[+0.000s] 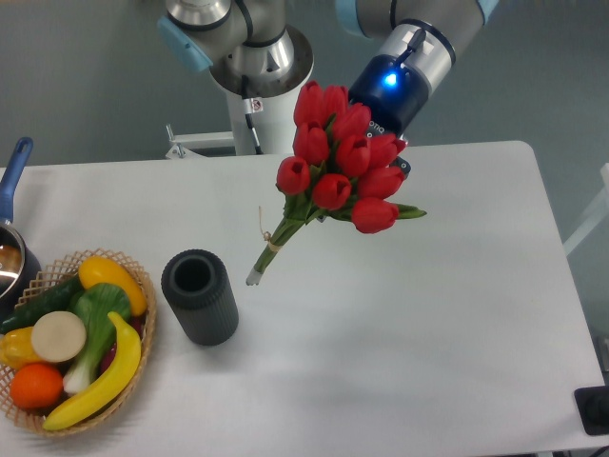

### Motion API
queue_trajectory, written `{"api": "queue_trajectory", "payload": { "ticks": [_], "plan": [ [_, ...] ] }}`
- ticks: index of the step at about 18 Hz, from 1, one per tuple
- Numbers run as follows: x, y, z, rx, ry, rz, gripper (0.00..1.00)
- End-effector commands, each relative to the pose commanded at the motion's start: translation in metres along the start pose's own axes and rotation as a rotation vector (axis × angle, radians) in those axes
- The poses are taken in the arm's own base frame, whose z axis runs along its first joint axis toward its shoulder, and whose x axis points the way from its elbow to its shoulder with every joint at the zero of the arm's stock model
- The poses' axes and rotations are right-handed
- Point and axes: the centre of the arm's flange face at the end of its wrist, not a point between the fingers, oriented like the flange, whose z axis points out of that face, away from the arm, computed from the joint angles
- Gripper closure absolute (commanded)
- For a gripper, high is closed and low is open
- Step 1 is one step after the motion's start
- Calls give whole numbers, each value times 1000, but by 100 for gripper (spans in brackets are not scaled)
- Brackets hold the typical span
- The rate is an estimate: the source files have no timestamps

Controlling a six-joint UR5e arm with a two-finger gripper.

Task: Pick up the flowers from the vase
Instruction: 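Raise the tulip bouquet clear above the vase and hold it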

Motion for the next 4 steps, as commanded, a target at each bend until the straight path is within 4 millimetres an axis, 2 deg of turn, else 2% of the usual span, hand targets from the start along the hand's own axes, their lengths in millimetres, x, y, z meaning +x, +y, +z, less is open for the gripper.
{"api": "queue_trajectory", "payload": {
  "ticks": [4],
  "plan": [
    [1,-2,-1,0,-2,4,58]
  ]
}}
